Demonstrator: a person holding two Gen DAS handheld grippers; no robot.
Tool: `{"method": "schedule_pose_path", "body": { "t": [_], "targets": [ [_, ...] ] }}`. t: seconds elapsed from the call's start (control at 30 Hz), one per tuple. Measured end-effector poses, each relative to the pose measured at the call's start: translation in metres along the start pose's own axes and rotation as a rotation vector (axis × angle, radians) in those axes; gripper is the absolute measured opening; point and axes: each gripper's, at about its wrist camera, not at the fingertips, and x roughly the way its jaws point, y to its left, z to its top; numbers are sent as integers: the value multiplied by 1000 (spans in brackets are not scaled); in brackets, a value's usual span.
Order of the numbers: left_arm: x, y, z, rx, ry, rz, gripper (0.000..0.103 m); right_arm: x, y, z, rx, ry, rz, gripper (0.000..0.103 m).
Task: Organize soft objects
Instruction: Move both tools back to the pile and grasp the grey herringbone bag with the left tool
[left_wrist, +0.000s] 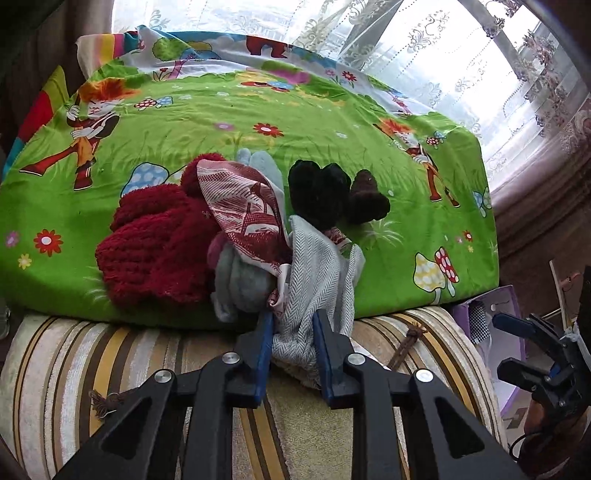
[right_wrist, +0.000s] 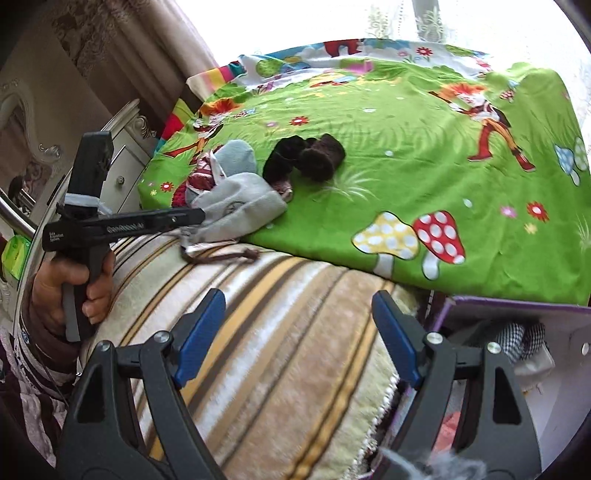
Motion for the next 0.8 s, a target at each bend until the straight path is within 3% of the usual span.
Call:
{"method": "schedule_pose_path", "body": {
  "t": [0.13, 0.37, 0.8],
  "targets": [
    [-13, 7, -6, 9, -20, -52, 18, 11, 14, 12, -14, 12, 0, 84],
    [-41, 28, -29, -9, -50, -225, 16, 32, 37, 31, -33, 31, 7, 84],
    [-90, 87, -59, -78, -135, -278, 16, 84, 80, 60, -97, 117, 2, 84]
  ]
}}
